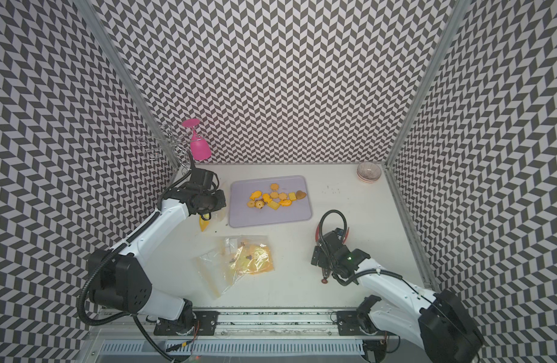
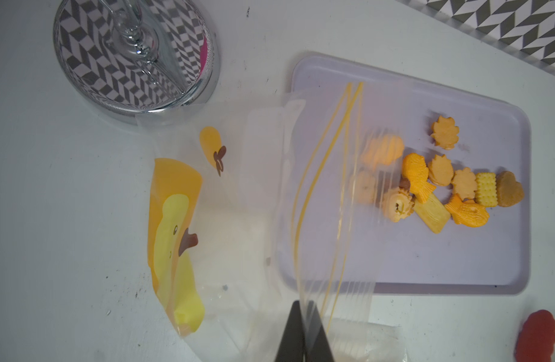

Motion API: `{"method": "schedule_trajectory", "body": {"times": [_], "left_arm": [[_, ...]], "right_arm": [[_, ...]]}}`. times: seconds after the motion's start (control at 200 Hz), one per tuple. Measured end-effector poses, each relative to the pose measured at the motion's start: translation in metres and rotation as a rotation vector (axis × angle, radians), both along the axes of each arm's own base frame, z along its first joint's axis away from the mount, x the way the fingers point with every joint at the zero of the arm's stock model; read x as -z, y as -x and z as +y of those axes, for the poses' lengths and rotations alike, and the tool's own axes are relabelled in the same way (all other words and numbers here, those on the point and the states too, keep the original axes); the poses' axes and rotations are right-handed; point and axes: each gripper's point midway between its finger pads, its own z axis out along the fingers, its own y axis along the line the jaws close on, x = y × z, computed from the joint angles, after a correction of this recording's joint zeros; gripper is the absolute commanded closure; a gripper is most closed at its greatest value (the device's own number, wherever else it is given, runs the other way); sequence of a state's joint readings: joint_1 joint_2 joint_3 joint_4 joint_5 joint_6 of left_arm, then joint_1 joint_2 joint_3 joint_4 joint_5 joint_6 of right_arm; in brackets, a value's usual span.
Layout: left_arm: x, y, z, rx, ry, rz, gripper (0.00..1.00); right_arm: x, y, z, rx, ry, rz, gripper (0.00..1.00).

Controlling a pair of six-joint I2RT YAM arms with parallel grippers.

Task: Put the cookies into a resealable bag to prevent moisture
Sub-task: Pick up the clamp from the center of the board.

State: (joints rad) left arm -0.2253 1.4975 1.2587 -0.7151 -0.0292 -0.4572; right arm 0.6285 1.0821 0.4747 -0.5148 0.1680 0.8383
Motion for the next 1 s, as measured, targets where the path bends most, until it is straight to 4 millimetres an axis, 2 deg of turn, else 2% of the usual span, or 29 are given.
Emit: {"method": "schedule_trajectory", "body": {"times": [0.31, 0.866, 1.001], "left_arm": [[0.005, 0.001, -0.012, 0.074, 0.039, -0.018, 1.0], [-0.004, -0.002, -0.009, 0.076, 0.052, -0.055, 1.0], [-0.004, -0.003, -0.008, 0.072, 0.057, -0.057, 1.0]], "right_arm": [[0.013, -0.003, -0.006, 0.02, 0.074, 0.008, 0.02], [0.021, -0.017, 0.0, 0.002, 0.195, -0.028, 0.06], [0.021, -0.017, 0.0, -0.001, 0.209, -0.033, 0.13]]}}
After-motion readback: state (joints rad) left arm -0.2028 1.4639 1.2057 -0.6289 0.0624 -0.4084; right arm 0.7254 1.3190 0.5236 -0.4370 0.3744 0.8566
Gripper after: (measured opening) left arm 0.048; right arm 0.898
